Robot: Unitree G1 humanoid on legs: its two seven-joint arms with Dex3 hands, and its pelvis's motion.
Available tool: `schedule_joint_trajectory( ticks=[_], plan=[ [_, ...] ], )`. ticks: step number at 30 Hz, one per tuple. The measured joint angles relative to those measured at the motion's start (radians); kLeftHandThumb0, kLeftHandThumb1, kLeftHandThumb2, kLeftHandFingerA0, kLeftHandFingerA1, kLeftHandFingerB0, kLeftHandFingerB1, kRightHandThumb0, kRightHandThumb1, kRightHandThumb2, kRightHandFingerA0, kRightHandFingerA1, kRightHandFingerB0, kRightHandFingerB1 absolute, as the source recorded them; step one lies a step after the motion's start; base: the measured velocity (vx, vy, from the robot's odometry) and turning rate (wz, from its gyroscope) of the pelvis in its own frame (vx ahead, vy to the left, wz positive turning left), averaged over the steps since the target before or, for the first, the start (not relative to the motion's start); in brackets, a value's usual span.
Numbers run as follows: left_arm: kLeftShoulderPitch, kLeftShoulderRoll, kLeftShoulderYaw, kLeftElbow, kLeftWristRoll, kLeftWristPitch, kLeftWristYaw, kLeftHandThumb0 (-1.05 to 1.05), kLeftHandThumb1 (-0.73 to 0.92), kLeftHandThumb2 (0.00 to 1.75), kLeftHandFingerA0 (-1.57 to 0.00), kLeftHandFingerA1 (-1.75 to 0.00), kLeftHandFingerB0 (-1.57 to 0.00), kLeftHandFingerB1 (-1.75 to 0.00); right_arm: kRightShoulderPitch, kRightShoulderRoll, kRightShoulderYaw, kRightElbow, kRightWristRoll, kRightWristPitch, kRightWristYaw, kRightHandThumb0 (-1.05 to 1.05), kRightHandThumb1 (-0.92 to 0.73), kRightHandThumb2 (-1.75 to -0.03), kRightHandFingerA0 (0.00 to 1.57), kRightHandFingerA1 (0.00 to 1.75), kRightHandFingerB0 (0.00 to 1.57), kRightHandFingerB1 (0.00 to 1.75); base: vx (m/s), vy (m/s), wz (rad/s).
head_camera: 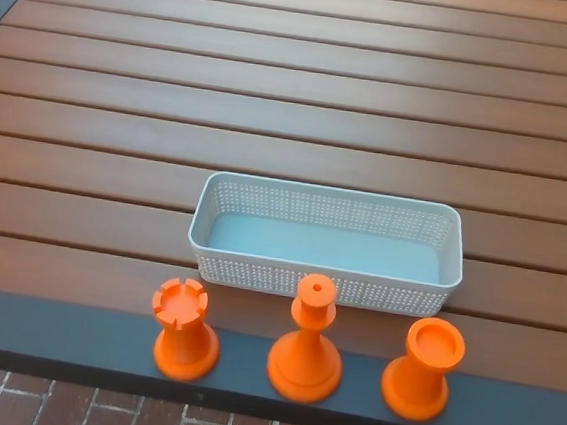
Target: Using the right hand to place 3 different shape and weight chess pieces into a small container
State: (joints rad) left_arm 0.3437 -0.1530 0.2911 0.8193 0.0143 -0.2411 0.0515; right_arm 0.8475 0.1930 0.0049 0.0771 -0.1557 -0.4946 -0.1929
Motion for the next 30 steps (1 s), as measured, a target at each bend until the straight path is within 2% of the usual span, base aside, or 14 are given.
schedule_joint_trajectory(
  ticks=[2,4,5,6,7,8,9,13,18,19,22,24,25,30],
  plan=[
    [-0.002,-0.002,0.004,0.000,-0.001,0.000,0.001,-0.07,0.51,1.14,-1.05,-1.28,-0.98,-1.00,0.052,0.002,0.040,-0.086,-0.011,-0.026,-0.004,-0.66,-0.40,-0.74,0.07,0.38,0.07,0.15,0.00,0.000,0.00],
    [-0.004,-0.002,0.007,-0.001,-0.003,-0.003,0.002,-0.07,0.52,1.14,-1.05,-1.28,-0.98,-1.00,0.098,0.002,0.075,-0.175,-0.036,-0.048,-0.011,-0.66,-0.50,-0.57,0.02,0.31,0.02,0.24,0.00,0.000,0.00],
    [-0.005,-0.002,0.008,-0.001,-0.005,-0.007,0.003,-0.08,0.51,1.13,-1.08,-1.28,-0.99,-1.00,0.110,0.002,0.086,-0.209,-0.048,-0.055,-0.013,-0.65,-0.41,-0.83,0.02,0.19,0.00,0.22,0.00,0.000,0.00],
    [-0.006,-0.002,0.011,0.000,-0.006,-0.009,0.003,-0.08,0.51,1.13,-1.08,-1.28,-0.99,-1.00,0.123,0.002,0.099,-0.246,-0.064,-0.062,-0.017,-0.65,-0.41,-0.83,0.02,0.19,0.00,0.22,0.00,0.000,0.00],
    [-0.006,-0.002,0.012,0.001,-0.007,-0.010,0.003,-0.08,0.52,1.14,-1.06,-1.28,-0.97,-1.00,0.130,0.002,0.106,-0.268,-0.074,-0.065,-0.019,-0.74,-0.56,-0.57,0.00,0.25,0.00,0.22,0.00,0.000,0.00],
    [-0.007,-0.002,0.014,0.002,-0.010,-0.012,0.003,-0.08,0.52,1.14,-1.06,-1.28,-0.97,-1.00,0.141,0.002,0.121,-0.312,-0.097,-0.071,-0.023,-0.74,-0.56,-0.57,0.00,0.25,0.00,0.22,0.00,0.000,0.00],
    [-0.007,-0.002,0.015,0.003,-0.012,-0.014,0.003,-0.08,0.52,1.13,-1.07,-1.28,-0.97,-0.99,0.147,0.002,0.129,-0.338,-0.114,-0.073,-0.026,-0.66,-0.41,-0.85,0.00,0.18,0.00,0.23,0.00,0.000,0.00],
    [-0.008,-0.002,0.018,0.008,-0.020,-0.021,0.006,-0.07,0.53,1.11,-1.03,-1.27,-0.96,-0.97,0.169,-0.004,0.157,-0.444,-0.190,-0.081,-0.038,-0.75,-0.47,-0.85,0.08,0.09,0.07,0.15,0.00,0.000,0.00],
    [-0.010,-0.002,0.018,0.012,-0.026,-0.022,0.010,-0.07,0.55,1.08,-1.03,-1.26,-0.97,-0.96,0.170,-0.010,0.160,-0.516,-0.264,-0.087,-0.053,-0.65,-0.43,-0.86,0.00,0.23,0.04,0.25,0.00,0.000,0.00],
    [-0.010,-0.002,0.018,0.014,-0.029,-0.022,0.009,-0.06,0.54,1.10,-1.02,-1.24,-0.96,-0.95,0.170,-0.010,0.161,-0.528,-0.280,-0.087,-0.056,-0.72,-0.56,-0.61,0.05,0.26,0.06,0.19,0.00,0.000,0.00],
    [-0.011,-0.002,0.016,0.017,-0.033,-0.022,0.011,-0.07,0.54,1.09,-1.01,-1.24,-0.95,-0.95,0.168,-0.008,0.159,-0.560,-0.330,-0.085,-0.069,-0.68,-0.46,-0.85,0.04,0.27,0.04,0.21,0.00,0.000,0.00],
    [-0.011,-0.002,0.013,0.017,-0.032,-0.022,0.015,-0.07,0.55,1.09,-1.01,-1.24,-0.95,-0.94,0.163,-0.005,0.155,-0.573,-0.360,-0.082,-0.078,-0.69,-0.47,-0.84,0.06,0.28,0.04,0.21,0.00,0.000,0.00],
    [-0.011,-0.002,0.011,0.019,-0.032,-0.022,0.019,-0.07,0.54,1.11,-1.00,-1.25,-0.94,-0.94,0.152,-0.002,0.148,-0.584,-0.387,-0.075,-0.086,-0.68,-0.58,-0.58,0.04,0.30,0.04,0.23,0.00,0.000,0.00],
    [-0.008,-0.003,0.002,0.020,-0.032,-0.022,0.027,-0.08,0.53,1.10,-1.04,-1.28,-0.96,-1.00,0.106,0.003,0.135,-0.606,-0.454,-0.034,-0.098,-0.71,-0.61,-0.59,0.02,0.32,0.00,0.24,0.00,0.000,0.00]
  ],
)
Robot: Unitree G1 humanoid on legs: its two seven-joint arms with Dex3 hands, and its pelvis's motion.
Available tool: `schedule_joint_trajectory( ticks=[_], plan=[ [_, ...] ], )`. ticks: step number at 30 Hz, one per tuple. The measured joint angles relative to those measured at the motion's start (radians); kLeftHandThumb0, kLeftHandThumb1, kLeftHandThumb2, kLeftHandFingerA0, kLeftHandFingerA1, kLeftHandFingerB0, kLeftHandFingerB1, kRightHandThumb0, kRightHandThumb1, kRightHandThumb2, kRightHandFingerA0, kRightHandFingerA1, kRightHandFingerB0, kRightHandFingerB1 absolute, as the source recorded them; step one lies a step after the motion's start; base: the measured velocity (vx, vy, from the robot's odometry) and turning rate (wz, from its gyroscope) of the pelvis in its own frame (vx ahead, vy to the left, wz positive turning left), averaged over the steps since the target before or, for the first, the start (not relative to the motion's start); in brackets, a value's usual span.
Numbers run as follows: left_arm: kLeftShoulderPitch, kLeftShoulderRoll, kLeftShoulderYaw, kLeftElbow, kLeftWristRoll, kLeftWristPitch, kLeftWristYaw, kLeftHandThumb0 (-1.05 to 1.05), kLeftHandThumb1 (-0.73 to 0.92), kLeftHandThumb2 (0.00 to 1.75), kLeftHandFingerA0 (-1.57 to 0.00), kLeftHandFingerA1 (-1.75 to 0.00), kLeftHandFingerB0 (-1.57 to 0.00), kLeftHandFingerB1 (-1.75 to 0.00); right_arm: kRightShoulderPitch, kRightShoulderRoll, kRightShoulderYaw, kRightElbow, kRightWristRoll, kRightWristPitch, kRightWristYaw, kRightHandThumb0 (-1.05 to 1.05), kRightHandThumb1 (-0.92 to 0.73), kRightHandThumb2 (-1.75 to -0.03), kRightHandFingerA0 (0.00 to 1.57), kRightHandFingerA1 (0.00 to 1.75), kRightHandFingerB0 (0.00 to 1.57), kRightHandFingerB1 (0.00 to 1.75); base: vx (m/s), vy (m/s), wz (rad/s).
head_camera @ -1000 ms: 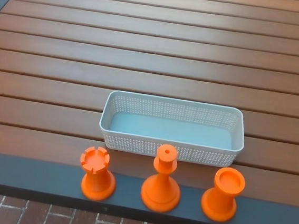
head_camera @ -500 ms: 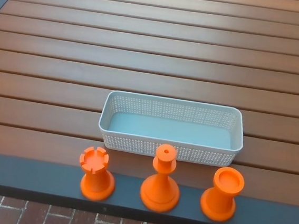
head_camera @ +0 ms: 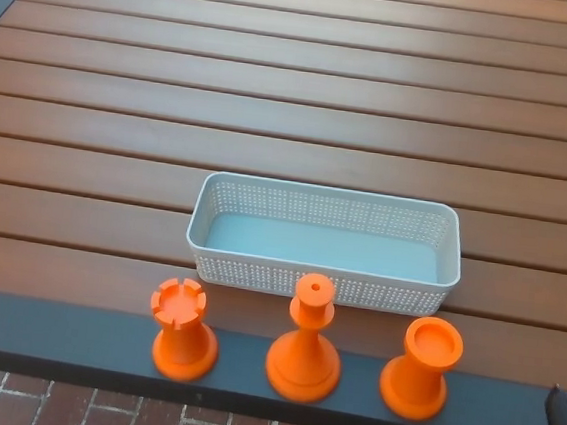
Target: Using the right hand to place 3 different shape and weight chess pieces into a small container
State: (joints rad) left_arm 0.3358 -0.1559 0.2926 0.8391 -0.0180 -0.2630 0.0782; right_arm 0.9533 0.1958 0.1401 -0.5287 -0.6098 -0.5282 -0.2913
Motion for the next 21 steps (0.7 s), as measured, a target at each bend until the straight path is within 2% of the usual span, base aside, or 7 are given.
schedule_joint_trajectory(
  ticks=[2,3,6,10,15,16,21],
  plan=[
    [0.003,-0.001,-0.001,0.000,0.000,0.000,0.001,-0.08,0.51,1.12,-1.07,-1.27,-0.98,-1.00,-0.018,0.000,-0.006,0.000,-0.015,0.015,-0.002,-0.73,-0.62,-0.60,0.01,0.32,0.00,0.24,0.00,0.000,0.00],
    [0.006,-0.002,-0.003,-0.001,-0.001,0.000,0.002,-0.09,0.52,1.07,-1.11,-1.23,-0.97,-0.98,-0.043,0.000,-0.018,0.000,-0.034,0.035,-0.005,-0.73,-0.49,-0.88,0.05,0.16,0.05,0.18,0.00,0.000,0.00],
    [0.011,-0.003,-0.004,0.000,-0.001,0.000,0.003,-0.05,0.53,1.08,-1.09,-1.25,-0.97,-0.98,-0.080,0.000,-0.037,0.000,-0.063,0.074,-0.006,-0.74,-0.49,-0.86,0.04,0.16,0.08,0.19,0.00,0.000,0.00],
    [0.012,-0.002,-0.005,0.012,-0.001,-0.001,0.003,-0.11,0.54,1.04,-1.08,-1.22,-0.97,-0.98,-0.121,0.001,-0.052,0.000,-0.101,0.132,-0.006,-0.74,-0.48,-0.87,0.04,0.17,0.07,0.20,0.00,0.000,0.00],
    [0.008,-0.002,-0.005,0.028,-0.004,-0.015,0.003,-0.10,0.54,1.07,-1.12,-1.23,-0.98,-1.00,-0.168,0.007,-0.056,0.006,-0.147,0.206,-0.009,-0.75,-0.48,-0.86,0.05,0.12,0.08,0.17,0.00,0.000,0.00],
    [0.008,-0.002,-0.006,0.028,-0.004,-0.019,0.003,-0.09,0.54,1.06,-1.14,-1.25,-0.98,-1.00,-0.172,0.008,-0.055,0.008,-0.154,0.219,-0.009,-0.79,-0.50,-0.87,0.00,0.08,0.06,0.13,0.00,0.000,0.00],
    [0.007,-0.003,-0.007,0.028,-0.006,-0.037,0.003,-0.08,0.54,1.08,-1.11,-1.26,-0.97,-1.00,-0.200,0.009,-0.039,0.015,-0.187,0.298,-0.012,-0.84,-0.52,-0.87,0.00,0.04,0.08,0.10,0.00,0.000,0.00]
  ],
)
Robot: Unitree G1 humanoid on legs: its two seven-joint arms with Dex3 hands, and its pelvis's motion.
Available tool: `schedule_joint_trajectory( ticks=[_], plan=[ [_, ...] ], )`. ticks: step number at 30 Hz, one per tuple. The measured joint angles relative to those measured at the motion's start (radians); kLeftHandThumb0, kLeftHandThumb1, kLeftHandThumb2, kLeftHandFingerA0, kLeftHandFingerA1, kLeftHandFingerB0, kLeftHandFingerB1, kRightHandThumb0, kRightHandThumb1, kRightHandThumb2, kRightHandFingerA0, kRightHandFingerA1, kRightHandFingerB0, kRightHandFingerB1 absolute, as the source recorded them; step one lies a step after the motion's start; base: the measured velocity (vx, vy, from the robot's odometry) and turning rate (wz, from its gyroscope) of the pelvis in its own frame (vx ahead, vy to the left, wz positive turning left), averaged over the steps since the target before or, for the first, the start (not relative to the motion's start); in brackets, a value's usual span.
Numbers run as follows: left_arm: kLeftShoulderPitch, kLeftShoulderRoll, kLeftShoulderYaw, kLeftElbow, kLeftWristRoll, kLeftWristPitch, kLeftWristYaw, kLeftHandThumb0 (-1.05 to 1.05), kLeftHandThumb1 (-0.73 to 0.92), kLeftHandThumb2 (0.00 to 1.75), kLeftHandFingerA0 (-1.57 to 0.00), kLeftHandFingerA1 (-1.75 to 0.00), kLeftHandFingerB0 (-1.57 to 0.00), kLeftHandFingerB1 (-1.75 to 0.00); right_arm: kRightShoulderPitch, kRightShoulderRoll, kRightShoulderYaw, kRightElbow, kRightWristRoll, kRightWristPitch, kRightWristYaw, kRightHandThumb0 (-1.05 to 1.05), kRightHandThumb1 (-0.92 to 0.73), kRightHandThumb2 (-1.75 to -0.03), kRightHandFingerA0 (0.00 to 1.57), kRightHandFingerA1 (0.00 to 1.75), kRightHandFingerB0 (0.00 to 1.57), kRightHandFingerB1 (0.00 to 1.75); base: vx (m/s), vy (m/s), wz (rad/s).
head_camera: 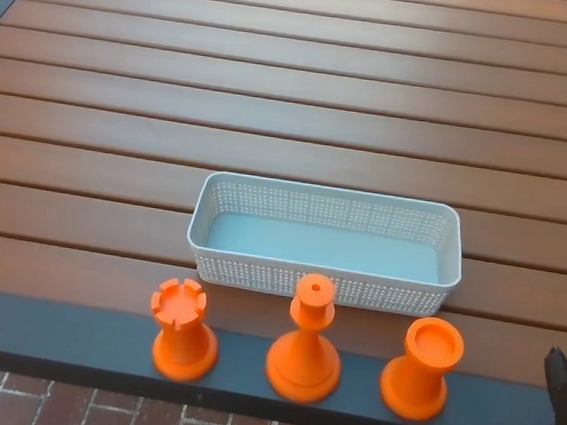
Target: Using the right hand to place 3 different shape and weight chess pieces into a small container
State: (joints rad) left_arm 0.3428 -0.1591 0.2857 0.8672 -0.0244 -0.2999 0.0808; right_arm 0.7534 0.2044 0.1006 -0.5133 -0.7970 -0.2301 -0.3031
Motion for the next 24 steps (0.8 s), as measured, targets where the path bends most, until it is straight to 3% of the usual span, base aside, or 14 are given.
schedule_joint_trajectory(
  ticks=[3,4,7,8,11,17,18,20,21,24],
  plan=[
    [0.000,0.000,-0.001,0.002,-0.001,-0.010,0.000,-0.08,0.53,1.10,-1.09,-1.28,-0.97,-1.00,-0.021,0.000,0.013,0.004,-0.022,0.061,-0.003,-0.80,-0.53,-0.82,0.00,0.09,0.06,0.13,0.00,0.000,0.00],
    [0.000,0.000,-0.002,0.003,-0.001,-0.012,-0.001,-0.10,0.54,1.07,-1.13,-1.25,-0.98,-1.00,-0.022,0.000,0.014,0.004,-0.024,0.069,-0.004,-0.85,-0.53,-0.88,0.00,0.05,0.13,0.18,0.00,0.000,0.00],
    [0.005,0.000,-0.002,0.003,-0.006,-0.029,-0.003,-0.10,0.54,1.07,-1.13,-1.25,-0.98,-1.00,-0.031,0.000,0.034,0.022,-0.041,0.131,-0.011,-0.85,-0.53,-0.88,0.00,0.05,0.13,0.18,0.00,0.000,0.00],
    [0.006,0.000,-0.002,0.003,-0.007,-0.032,-0.004,-0.09,0.54,1.08,-1.11,-1.27,-0.96,-1.01,-0.033,0.000,0.039,0.028,-0.044,0.143,-0.012,-0.88,-0.54,-0.86,0.00,0.04,0.14,0.07,0.00,0.000,0.00],
    [0.009,0.000,-0.004,0.002,-0.013,-0.040,-0.007,-0.09,0.54,1.08,-1.11,-1.27,-0.96,-1.01,-0.040,-0.003,0.058,0.048,-0.058,0.189,-0.014,-0.88,-0.54,-0.86,0.00,0.04,0.14,0.07,0.00,0.000,0.00],
    [0.014,-0.001,-0.014,0.005,-0.021,-0.059,-0.016,-0.10,0.53,1.09,-1.14,-1.28,-0.99,-1.04,-0.059,-0.019,0.093,0.099,-0.075,0.286,-0.015,-0.88,-0.54,-0.86,0.00,0.04,0.07,0.13,0.00,0.000,0.00],
    [0.014,-0.001,-0.015,0.005,-0.022,-0.059,-0.018,-0.08,0.54,1.08,-1.12,-1.31,-0.98,-1.04,-0.061,-0.021,0.095,0.105,-0.076,0.295,-0.015,-0.80,-0.50,-0.87,0.00,0.11,0.05,0.26,0.00,0.000,0.00],
    [0.015,-0.001,-0.017,0.006,-0.025,-0.059,-0.023,-0.08,0.54,1.08,-1.12,-1.31,-0.98,-1.04,-0.070,-0.029,0.102,0.121,-0.079,0.321,-0.015,-0.80,-0.50,-0.87,0.00,0.11,0.05,0.26,0.00,0.000,0.00],
    [0.015,-0.001,-0.018,0.006,-0.026,-0.059,-0.024,-0.08,0.53,1.11,-1.15,-1.29,-1.01,-1.04,-0.073,-0.032,0.104,0.126,-0.080,0.328,-0.015,-0.89,-0.55,-0.86,0.00,0.00,0.07,0.23,0.00,0.000,0.00],
    [0.016,-0.001,-0.022,0.005,-0.029,-0.059,-0.030,-0.08,0.53,1.11,-1.15,-1.29,-1.01,-1.04,-0.089,-0.046,0.113,0.147,-0.083,0.356,-0.015,-0.89,-0.55,-0.86,0.00,0.00,0.07,0.23,0.00,0.000,0.00]
  ],
)
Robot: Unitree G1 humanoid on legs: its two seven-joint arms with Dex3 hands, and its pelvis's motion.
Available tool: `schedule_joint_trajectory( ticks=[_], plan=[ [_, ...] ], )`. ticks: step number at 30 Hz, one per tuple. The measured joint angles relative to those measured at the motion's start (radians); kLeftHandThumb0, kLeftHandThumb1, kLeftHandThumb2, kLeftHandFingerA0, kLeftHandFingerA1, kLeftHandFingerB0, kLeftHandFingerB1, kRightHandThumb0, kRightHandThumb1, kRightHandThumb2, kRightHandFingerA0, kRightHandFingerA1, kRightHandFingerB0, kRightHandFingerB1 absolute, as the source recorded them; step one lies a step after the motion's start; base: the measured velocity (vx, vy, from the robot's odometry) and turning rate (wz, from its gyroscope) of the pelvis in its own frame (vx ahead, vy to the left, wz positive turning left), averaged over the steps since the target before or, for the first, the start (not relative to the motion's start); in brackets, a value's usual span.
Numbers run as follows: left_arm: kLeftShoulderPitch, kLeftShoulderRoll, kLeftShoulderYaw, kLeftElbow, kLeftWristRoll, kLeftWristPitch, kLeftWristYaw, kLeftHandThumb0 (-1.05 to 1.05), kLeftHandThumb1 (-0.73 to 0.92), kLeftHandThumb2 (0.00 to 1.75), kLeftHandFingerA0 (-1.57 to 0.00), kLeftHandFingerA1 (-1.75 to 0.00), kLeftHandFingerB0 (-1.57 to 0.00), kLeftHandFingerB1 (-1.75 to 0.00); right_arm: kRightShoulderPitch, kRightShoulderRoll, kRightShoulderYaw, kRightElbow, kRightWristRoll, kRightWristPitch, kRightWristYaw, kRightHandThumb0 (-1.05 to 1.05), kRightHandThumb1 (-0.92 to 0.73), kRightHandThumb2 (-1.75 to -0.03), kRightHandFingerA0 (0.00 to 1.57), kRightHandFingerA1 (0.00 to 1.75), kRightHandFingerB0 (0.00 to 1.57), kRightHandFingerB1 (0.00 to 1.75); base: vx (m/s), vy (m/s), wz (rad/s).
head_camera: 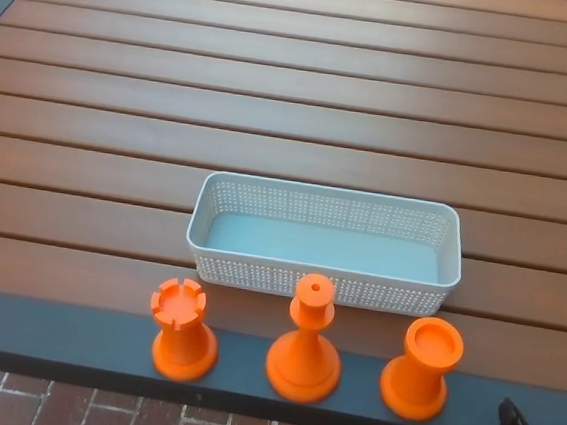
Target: Using the right hand to place 3 different shape and weight chess pieces into a small container
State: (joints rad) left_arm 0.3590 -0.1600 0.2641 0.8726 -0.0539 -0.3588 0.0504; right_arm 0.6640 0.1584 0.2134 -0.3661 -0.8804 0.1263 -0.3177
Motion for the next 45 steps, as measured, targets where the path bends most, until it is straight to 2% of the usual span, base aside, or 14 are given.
schedule_joint_trajectory(
  ticks=[1,2,10,11,19,20,22,24,25,36,37,40,41,45],
  plan=[
    [0.000,-0.001,0.000,0.000,-0.003,0.000,-0.004,-0.08,0.53,1.11,-1.15,-1.29,-1.01,-1.04,-0.009,-0.007,0.003,0.013,0.000,0.014,0.001,-0.89,-0.55,-0.86,0.00,0.00,0.07,0.23,0.00,0.000,0.00],
    [0.000,-0.002,0.000,0.000,-0.005,0.000,-0.006,-0.08,0.53,1.10,-1.12,-1.30,-0.99,-1.03,-0.013,-0.011,0.005,0.020,0.001,0.022,0.002,-0.72,-0.61,-0.59,0.00,0.17,0.13,0.26,0.00,0.000,0.00],
    [0.001,-0.006,-0.004,-0.002,-0.010,0.000,-0.025,-0.09,0.54,1.07,-1.12,-1.29,-0.98,-1.02,-0.240,0.027,0.007,0.109,0.006,0.102,0.004,-0.75,-0.55,-0.64,0.00,0.16,0.14,0.27,0.00,0.000,0.01],
    [0.002,-0.006,-0.004,-0.002,-0.011,0.000,-0.026,-0.10,0.53,1.08,-1.09,-1.33,-0.97,-1.04,-0.255,0.027,0.006,0.115,0.007,0.107,0.005,-0.74,-0.63,-0.61,0.00,0.18,0.14,0.25,0.00,0.000,0.00],
    [0.017,-0.012,-0.022,-0.034,-0.015,-0.004,-0.029,-0.10,0.53,1.09,-1.09,-1.33,-0.96,-1.07,-0.464,0.030,-0.007,0.190,0.020,0.211,-0.001,-0.74,-0.63,-0.60,0.00,0.19,0.16,0.26,0.00,0.000,0.00],
    [0.018,-0.012,-0.024,-0.034,-0.014,-0.004,-0.027,-0.10,0.54,1.09,-1.11,-1.34,-0.99,-1.14,-0.470,0.030,-0.007,0.190,0.020,0.217,-0.002,-0.73,-0.49,-0.89,0.00,0.16,0.12,0.37,0.00,0.000,0.00],
    [0.019,-0.012,-0.029,-0.030,-0.011,-0.005,-0.025,-0.10,0.54,1.09,-1.11,-1.34,-0.99,-1.14,-0.481,0.032,-0.004,0.191,0.021,0.232,-0.008,-0.73,-0.49,-0.89,0.00,0.16,0.12,0.37,0.00,0.000,0.00],
    [0.019,-0.012,-0.030,-0.025,-0.012,-0.009,-0.025,-0.05,0.57,1.05,-1.09,-1.39,-0.96,-1.10,-0.486,0.032,0.002,0.191,0.021,0.239,-0.015,-0.73,-0.49,-0.88,0.02,0.15,0.12,0.37,0.00,0.000,0.00],
    [0.017,-0.010,-0.031,-0.015,-0.011,-0.020,-0.024,-0.08,0.60,1.02,-1.06,-1.42,-0.95,-1.11,-0.487,0.032,0.006,0.192,0.021,0.243,-0.019,-0.72,-0.63,-0.60,0.00,0.31,0.19,0.27,0.00,0.000,0.00],
    [-0.043,0.029,-0.001,0.157,-0.039,-0.117,-0.076,-0.09,0.59,1.04,-1.11,-1.39,-0.96,-1.08,-0.495,0.019,0.079,0.200,0.001,0.247,-0.094,-0.71,-0.62,-0.60,0.00,0.32,0.18,0.27,0.00,0.000,0.00],
    [-0.050,0.031,0.005,0.175,-0.048,-0.123,-0.094,-0.10,0.59,1.02,-1.11,-1.39,-0.96,-1.09,-0.494,0.016,0.086,0.199,-0.005,0.249,-0.101,-0.69,-0.46,-0.87,0.00,0.25,0.13,0.39,0.00,0.000,0.00],
    [-0.058,0.033,0.011,0.190,-0.056,-0.126,-0.114,-0.10,0.59,1.02,-1.11,-1.39,-0.96,-1.09,-0.490,0.012,0.090,0.200,-0.012,0.254,-0.110,-0.69,-0.46,-0.87,0.00,0.25,0.13,0.39,0.00,0.000,0.00],
    [-0.059,0.033,0.012,0.193,-0.057,-0.127,-0.117,-0.11,0.53,1.10,-1.14,-1.35,-0.99,-1.07,-0.489,0.010,0.090,0.201,-0.014,0.256,-0.112,-0.69,-0.61,-0.59,0.00,0.34,0.19,0.27,0.00,0.000,0.00],
    [-0.066,0.036,0.023,0.214,-0.073,-0.134,-0.140,-0.13,0.56,1.03,-1.11,-1.36,-0.97,-1.07,-0.477,-0.003,0.090,0.211,-0.018,0.263,-0.131,-0.70,-0.62,-0.58,0.00,0.35,0.22,0.28,0.00,0.000,0.00]
  ],
)
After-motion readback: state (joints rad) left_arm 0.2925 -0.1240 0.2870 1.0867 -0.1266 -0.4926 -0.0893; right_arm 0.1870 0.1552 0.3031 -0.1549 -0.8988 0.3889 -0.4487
